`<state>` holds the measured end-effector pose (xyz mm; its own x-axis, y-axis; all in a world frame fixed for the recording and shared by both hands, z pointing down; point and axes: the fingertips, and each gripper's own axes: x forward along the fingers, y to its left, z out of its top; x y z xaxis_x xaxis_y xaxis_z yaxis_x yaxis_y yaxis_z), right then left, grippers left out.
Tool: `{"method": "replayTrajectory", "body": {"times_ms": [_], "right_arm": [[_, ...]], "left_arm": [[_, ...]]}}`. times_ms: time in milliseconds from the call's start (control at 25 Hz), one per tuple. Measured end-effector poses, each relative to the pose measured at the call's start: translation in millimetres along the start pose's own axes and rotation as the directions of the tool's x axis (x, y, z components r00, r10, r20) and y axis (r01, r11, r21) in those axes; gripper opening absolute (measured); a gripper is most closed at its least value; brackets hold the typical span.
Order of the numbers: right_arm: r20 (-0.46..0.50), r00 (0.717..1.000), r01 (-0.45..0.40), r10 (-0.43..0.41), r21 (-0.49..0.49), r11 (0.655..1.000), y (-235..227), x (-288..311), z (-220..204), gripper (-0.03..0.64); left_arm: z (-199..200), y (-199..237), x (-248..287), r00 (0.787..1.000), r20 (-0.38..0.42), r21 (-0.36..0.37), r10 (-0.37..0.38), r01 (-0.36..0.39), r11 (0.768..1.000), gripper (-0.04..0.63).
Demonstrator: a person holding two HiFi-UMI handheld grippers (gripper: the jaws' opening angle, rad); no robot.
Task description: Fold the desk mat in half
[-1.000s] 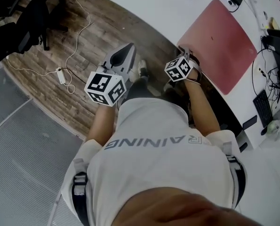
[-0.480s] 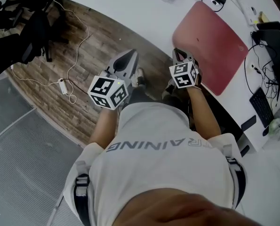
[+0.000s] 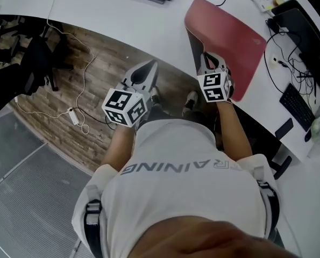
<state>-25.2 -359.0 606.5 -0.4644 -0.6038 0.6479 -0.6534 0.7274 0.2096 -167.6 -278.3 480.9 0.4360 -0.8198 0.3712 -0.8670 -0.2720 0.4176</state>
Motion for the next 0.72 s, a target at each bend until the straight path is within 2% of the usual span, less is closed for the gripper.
{"method": "replayTrajectory", "body": {"times_ms": [400, 560, 720], "right_arm": [[0.001, 0.985, 0.174, -0.175, 0.083, 0.981, -111.8, -47.8, -32.5, 0.034], [-0.011, 0.976, 0.216, -0.216, 0.087, 0.973, -150.1, -61.9, -50.0, 0.035], [-0.018, 0.971, 0.238, -0.238, 0.078, 0.968, -186.8, -64.9, -60.2, 0.034]], "left_arm": [[1.7, -63.3, 44.0, 0.996, 0.002, 0.032, -0.084, 0.083, 0.996, 0.028], [-2.1, -96.5, 67.1, 0.991, -0.004, 0.047, -0.13, 0.13, 0.99, 0.028], [-4.3, -118.9, 84.4, 0.989, -0.007, 0.063, -0.146, 0.146, 0.987, 0.028]]}}
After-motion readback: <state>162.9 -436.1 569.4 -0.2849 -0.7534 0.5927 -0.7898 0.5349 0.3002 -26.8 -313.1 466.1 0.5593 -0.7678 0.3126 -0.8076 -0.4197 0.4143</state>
